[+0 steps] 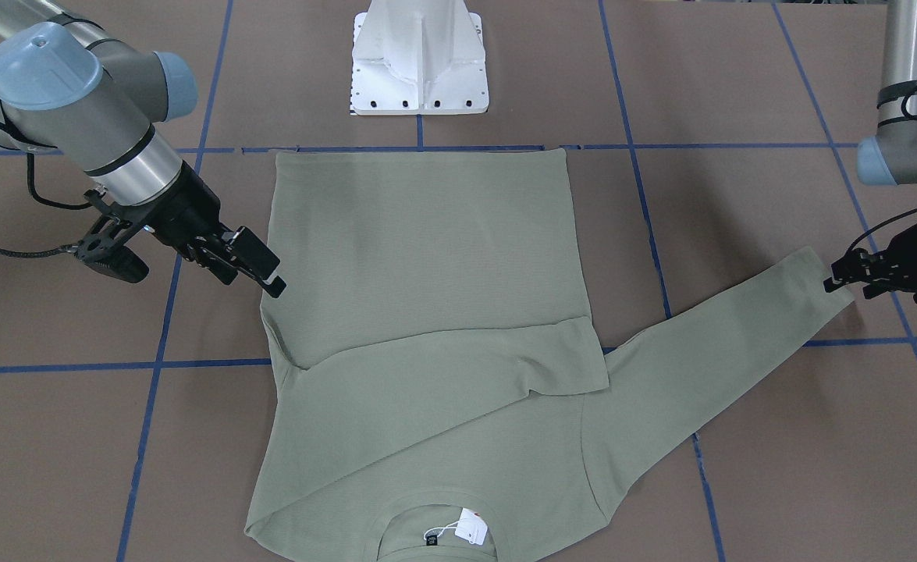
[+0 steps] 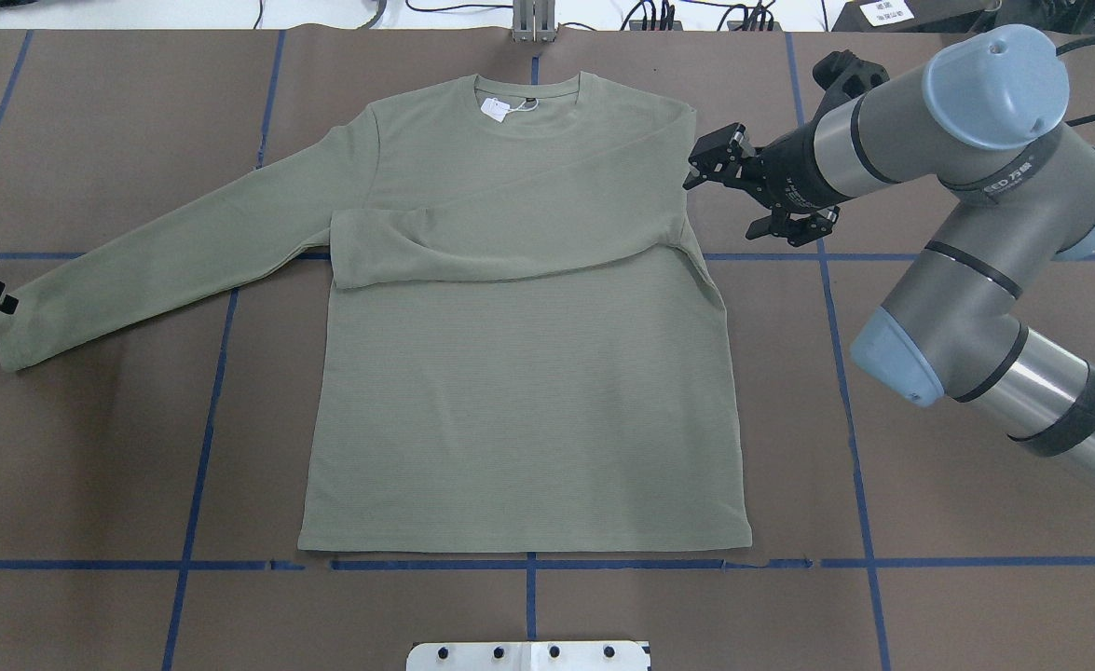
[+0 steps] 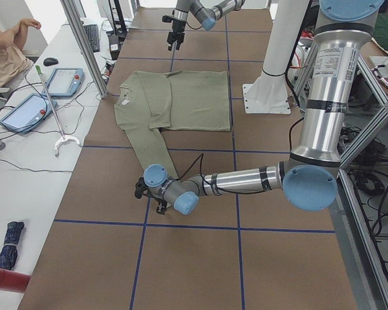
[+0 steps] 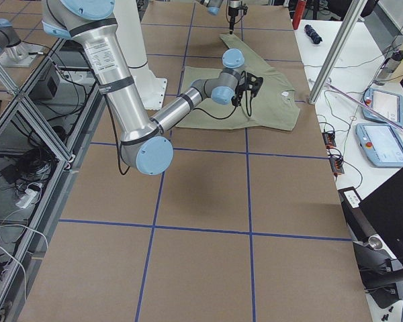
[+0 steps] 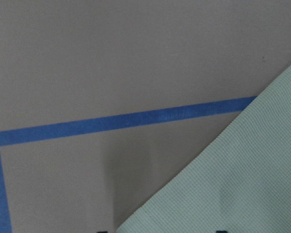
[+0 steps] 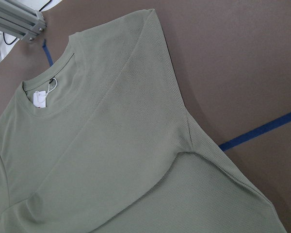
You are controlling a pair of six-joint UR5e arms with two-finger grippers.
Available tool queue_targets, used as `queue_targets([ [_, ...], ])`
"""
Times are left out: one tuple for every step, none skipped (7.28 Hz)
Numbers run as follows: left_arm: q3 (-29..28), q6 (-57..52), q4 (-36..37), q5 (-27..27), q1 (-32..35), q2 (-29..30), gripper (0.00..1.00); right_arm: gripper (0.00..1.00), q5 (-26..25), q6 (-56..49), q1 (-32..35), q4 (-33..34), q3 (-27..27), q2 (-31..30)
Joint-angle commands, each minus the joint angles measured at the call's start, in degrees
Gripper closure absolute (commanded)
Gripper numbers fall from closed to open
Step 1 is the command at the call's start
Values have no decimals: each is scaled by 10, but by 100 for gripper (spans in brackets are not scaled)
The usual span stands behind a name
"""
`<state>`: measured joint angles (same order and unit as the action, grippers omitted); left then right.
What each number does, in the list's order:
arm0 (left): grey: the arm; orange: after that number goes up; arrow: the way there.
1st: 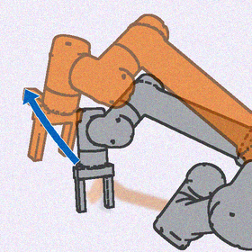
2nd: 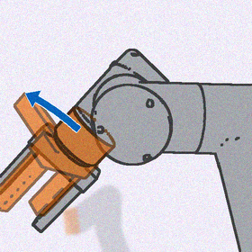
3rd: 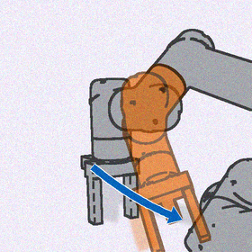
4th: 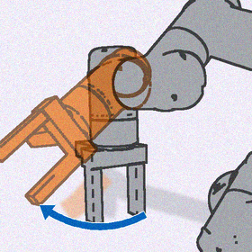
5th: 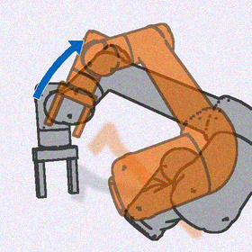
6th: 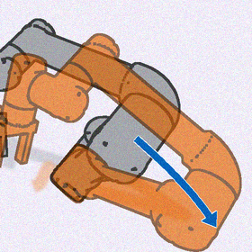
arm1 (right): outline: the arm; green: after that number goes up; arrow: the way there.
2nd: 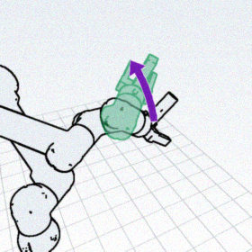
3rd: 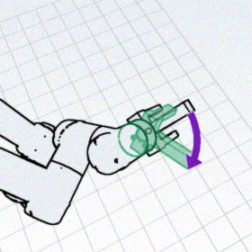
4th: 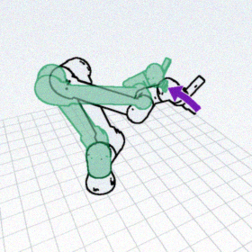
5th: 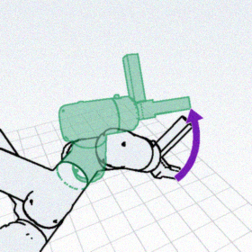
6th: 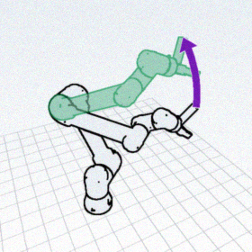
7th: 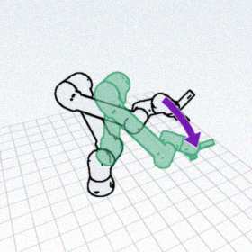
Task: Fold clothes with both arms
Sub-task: 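Withdraw the right gripper while the left gripper reaches the other sleeve cuff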
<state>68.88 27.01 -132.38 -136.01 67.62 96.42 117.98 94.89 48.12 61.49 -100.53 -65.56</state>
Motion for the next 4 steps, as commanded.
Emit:
queue_targets([
  [-2,1,2,9,-1,1,28,1,1,0,0,0,-12,-3],
  [-2,2,1,9,-5,1,29,1,0,0,0,0,-12,-5],
  [-1,4,1,9,-10,1,30,1,0,0,0,0,-12,-7],
  [-1,4,-2,9,-13,2,33,1,0,0,0,0,-13,-8],
])
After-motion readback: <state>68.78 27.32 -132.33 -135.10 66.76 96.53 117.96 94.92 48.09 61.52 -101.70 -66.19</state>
